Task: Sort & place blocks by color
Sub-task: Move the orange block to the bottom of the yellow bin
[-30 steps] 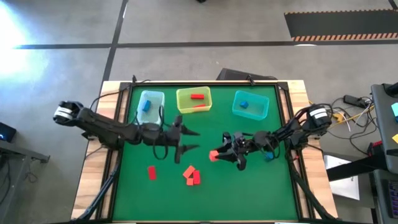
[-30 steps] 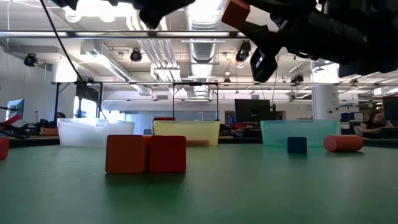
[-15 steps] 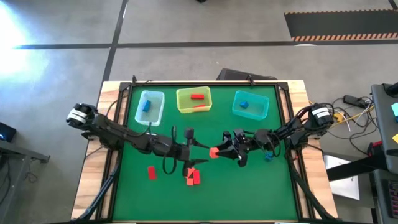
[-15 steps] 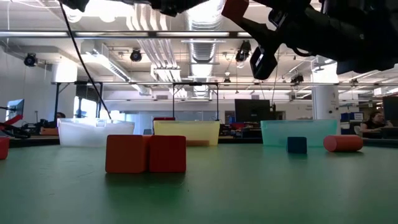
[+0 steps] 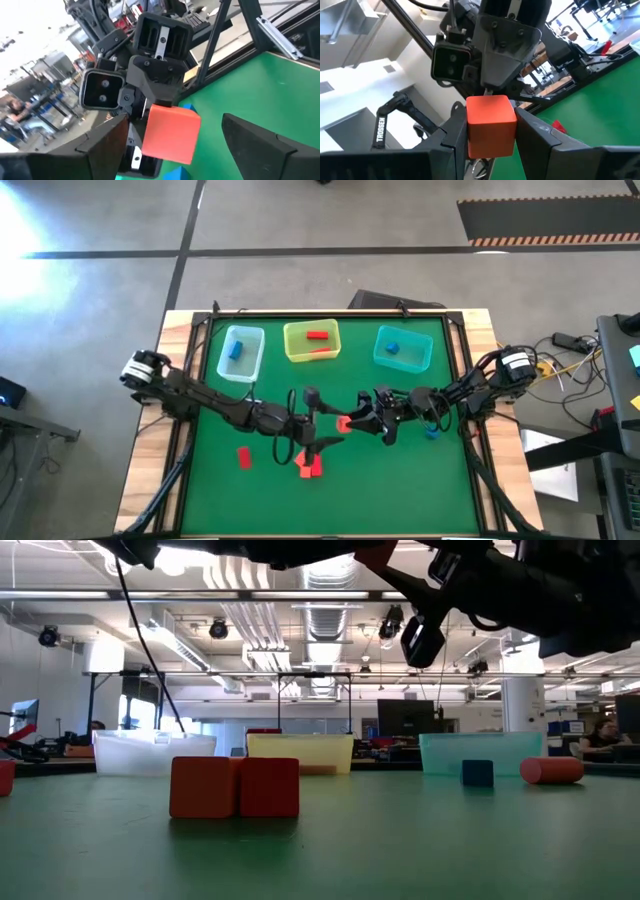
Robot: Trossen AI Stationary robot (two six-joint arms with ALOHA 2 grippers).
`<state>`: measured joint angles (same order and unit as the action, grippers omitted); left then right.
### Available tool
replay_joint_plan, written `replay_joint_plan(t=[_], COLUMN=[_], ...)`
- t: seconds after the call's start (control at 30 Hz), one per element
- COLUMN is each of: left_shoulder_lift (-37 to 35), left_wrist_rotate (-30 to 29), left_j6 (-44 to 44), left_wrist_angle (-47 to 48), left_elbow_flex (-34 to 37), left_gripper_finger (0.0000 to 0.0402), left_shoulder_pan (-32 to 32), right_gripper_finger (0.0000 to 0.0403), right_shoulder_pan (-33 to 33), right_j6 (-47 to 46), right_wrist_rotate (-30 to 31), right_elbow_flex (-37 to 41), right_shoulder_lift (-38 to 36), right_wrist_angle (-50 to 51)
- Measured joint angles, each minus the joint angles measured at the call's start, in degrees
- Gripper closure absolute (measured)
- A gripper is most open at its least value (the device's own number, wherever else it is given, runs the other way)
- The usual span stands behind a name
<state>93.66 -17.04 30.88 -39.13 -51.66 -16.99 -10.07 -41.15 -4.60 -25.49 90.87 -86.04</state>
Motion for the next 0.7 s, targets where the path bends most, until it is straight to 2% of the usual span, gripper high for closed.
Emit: replay_joint_plan(t=[0.17, 0.27, 0.4, 0.53, 0.57, 0.7], left_shoulder_lift=[1.46, 1.54, 1.46, 1.45, 1.44, 1.38], left_wrist_rotate=[-0.45, -1.73, -3.36, -4.54, -4.52, -4.64], left_j6=[2.6, 2.68, 2.58, 2.84, 3.13, 2.28], left_wrist_angle=[-1.56, -1.54, -1.43, -0.85, -0.55, -0.72], left_elbow_flex=[-0.73, -0.71, -0.56, -0.54, -0.5, -0.49], left_gripper_finger=[0.0105, 0.0126, 0.0184, 0.0265, 0.0278, 0.0279], left_shoulder_pan=[-0.01, -0.06, -0.07, -0.07, -0.07, 0.0], right_gripper_finger=[0.0285, 0.0285, 0.0285, 0.0285, 0.0278, 0.0215], right_shoulder_pan=[0.0, 0.05, 0.22, 0.42, 0.38, 0.78], right_j6=[0.0, 0.0, 0.07, -0.04, -0.73, -1.07], right_wrist_rotate=[-0.07, -0.07, -0.07, 0.06, 0.46, 1.41], right_elbow_flex=[-0.18, -0.18, -0.18, -0.18, -0.18, -0.18], right_shoulder_lift=[0.0, 0.0, 0.0, 0.0, 0.0, -0.02], right_wrist_angle=[0.02, 0.03, 0.5, 0.7, 1.01, 1.67])
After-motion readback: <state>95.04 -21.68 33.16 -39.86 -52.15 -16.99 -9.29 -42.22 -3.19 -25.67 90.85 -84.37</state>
